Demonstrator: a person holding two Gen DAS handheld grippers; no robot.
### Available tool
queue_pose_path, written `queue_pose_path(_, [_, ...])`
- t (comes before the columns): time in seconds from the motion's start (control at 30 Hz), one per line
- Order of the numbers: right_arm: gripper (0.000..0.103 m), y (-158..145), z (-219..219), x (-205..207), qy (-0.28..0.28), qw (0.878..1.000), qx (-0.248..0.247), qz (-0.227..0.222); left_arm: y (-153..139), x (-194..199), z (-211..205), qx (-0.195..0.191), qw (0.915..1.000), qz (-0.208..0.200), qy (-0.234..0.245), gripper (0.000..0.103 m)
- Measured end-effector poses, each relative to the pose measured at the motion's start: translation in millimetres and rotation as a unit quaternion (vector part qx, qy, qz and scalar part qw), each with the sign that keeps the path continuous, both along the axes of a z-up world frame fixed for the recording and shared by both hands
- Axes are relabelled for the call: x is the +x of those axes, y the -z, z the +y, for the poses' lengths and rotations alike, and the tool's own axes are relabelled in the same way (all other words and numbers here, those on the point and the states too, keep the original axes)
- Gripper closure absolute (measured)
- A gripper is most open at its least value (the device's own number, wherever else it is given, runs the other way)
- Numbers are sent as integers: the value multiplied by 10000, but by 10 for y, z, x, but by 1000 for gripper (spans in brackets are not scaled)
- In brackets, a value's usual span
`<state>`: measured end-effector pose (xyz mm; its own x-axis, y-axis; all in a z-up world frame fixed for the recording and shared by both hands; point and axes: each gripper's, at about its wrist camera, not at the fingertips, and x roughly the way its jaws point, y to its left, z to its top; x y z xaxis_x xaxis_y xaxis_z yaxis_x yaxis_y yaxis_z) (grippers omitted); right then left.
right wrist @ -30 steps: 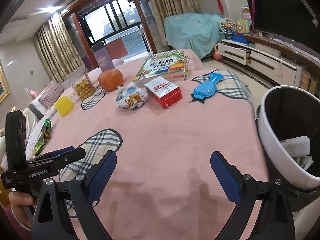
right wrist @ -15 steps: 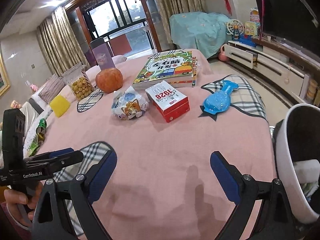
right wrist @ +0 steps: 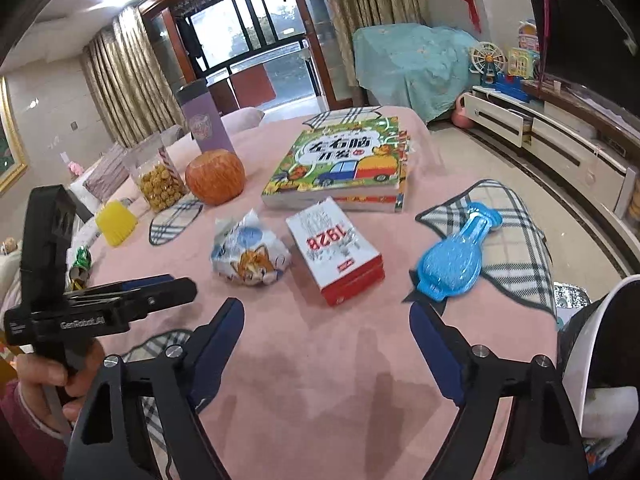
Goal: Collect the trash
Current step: 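Grasp the white snack bag with the left gripper while the right grasps the red-and-white milk carton, then lift and carry the snack bag and milk carton over the bin with both tools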
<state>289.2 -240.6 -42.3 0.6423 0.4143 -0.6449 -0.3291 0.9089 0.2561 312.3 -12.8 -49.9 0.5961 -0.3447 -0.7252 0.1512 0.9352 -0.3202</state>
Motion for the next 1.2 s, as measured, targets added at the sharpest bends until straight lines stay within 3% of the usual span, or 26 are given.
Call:
queue_pose_path(0.13, [17, 29, -56, 42, 75, 9999, 70, 63, 61, 187, -120, 77, 9998, -54, 174, 32])
queue_pose_path(0.2, [17, 42, -56, 73, 88, 9999, 79, 109, 131, 260, -207, 161, 9992, -37, 377, 59])
queue_pose_path(0.3, [17, 49, -37, 113, 109, 9998, 68, 157, 167, 245, -241, 117, 9984, -86, 549, 70])
queue_pose_path(0.33, [17, 51, -24, 124, 113, 9998, 47, 168, 145, 206, -221, 120, 9980, -129, 609, 79])
queue_pose_path(0.47, [17, 55, 73, 194, 59, 9998, -156, 141, 114, 11, 27, 21, 9989, -104, 458, 80])
queue_pose_path(0.67, [16, 92, 375, 415, -143, 9973, -713, 65, 184, -302, 462, -475, 9983, 164, 294, 81])
queue_pose_path(0.83, [18, 214, 584, 664, -157, 9941, -1060, 179, 182, -462, 498, -518, 9977, 221, 368, 81])
queue_pose_path(0.87, [20, 241, 599, 699, -159, 9936, -1098, 217, 183, -476, 483, -496, 9978, 222, 371, 81])
queue_pose_path(0.93, [44, 287, 609, 733, -97, 9919, -1227, 322, 189, -523, 474, -472, 9979, 249, 376, 82])
queue_pose_path(1.07, [46, 240, 530, 572, 6, 9936, -1045, 428, 152, -607, 435, -456, 9980, 238, 354, 82])
queue_pose_path(1.2, [46, 158, 347, 123, 178, 9955, -745, 556, 114, -747, 360, -460, 9980, 189, 401, 82])
